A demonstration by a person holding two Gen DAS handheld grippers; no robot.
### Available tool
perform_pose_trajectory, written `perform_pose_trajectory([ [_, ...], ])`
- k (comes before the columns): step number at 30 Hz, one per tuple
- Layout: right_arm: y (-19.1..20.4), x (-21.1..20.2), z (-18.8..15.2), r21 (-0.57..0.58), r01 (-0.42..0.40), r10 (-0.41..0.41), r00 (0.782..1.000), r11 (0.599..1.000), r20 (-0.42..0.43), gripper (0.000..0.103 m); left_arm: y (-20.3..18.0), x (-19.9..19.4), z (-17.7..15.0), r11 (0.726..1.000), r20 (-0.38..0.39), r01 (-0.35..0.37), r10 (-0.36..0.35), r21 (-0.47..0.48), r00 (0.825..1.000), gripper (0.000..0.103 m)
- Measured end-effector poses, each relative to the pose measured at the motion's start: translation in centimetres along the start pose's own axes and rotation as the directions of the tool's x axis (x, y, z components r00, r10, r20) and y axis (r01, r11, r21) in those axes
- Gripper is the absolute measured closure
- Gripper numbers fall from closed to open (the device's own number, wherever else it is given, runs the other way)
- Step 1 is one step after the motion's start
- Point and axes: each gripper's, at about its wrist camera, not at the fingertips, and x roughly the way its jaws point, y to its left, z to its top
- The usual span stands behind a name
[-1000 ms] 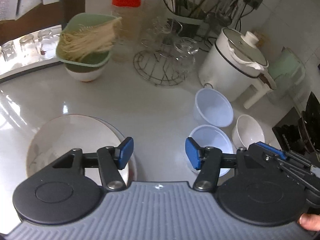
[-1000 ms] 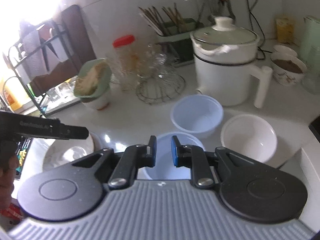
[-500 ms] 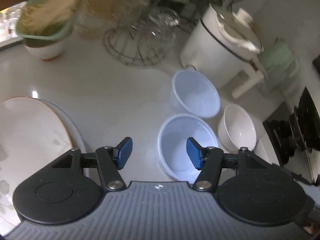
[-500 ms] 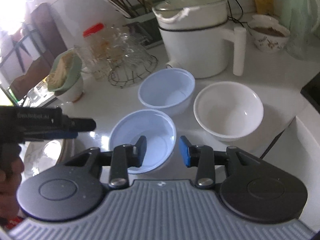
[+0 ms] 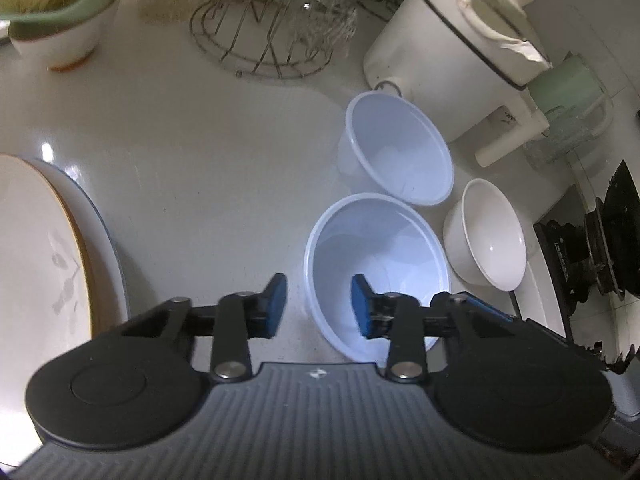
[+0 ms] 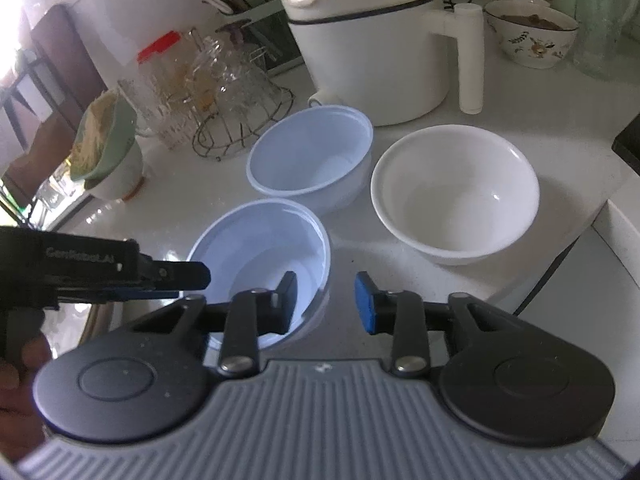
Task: Organize plates and bowls
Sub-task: 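Close the left gripper on the blue bowl rim while the right gripper grips it too, then lift the blue bowl with both grippers and carry it across the counter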
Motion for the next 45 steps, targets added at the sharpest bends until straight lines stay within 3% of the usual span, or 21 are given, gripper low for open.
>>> perform_pose_trajectory([
  [4, -0.1, 0.5, 0.0, -0.010, -0.022, 0.022, 1.000, 1.000, -0.020, 0.086, 0.1, 0.0, 0.0, 1.000, -0.007, 0.017, -0.017, 0.014, 1.000, 0.085],
  [9, -0.1, 0.8, 0.4, -0.016, -0.027, 0.027, 0.999, 1.000, -0.029, 0.088, 0.2, -0.2, 0.0, 1.000, -0.001, 0.025, -0.025, 0.004, 1.000, 0.088],
  [17, 0.7, 0.4, 1.3, -0.015, -0.080, 0.080, 0.997, 0.997, -0.019, 0.089, 1.1, -2.3, 0.2, 1.000, 0.023, 0.010, -0.010, -0.009, 1.000, 0.088],
  [26, 3.5, 1.8, 2.4, -0.071, -0.166, 0.164, 0.986, 0.984, -0.030, 0.089, 2.9, -4.0, 0.9, 0.996, 0.060, -0.094, 0.093, 0.004, 0.994, 0.088],
  [36, 5.2, 3.9, 2.6, -0.127, -0.176, 0.167, 0.983, 0.976, -0.078, 0.089, 3.8, -3.5, 1.1, 0.988, 0.063, -0.157, 0.157, 0.001, 0.986, 0.088],
  [45, 5.3, 4.9, 2.6, -0.112, -0.172, 0.161, 0.982, 0.979, -0.104, 0.087, 4.3, -3.7, 1.3, 0.986, 0.069, -0.166, 0.167, -0.027, 0.983, 0.087],
])
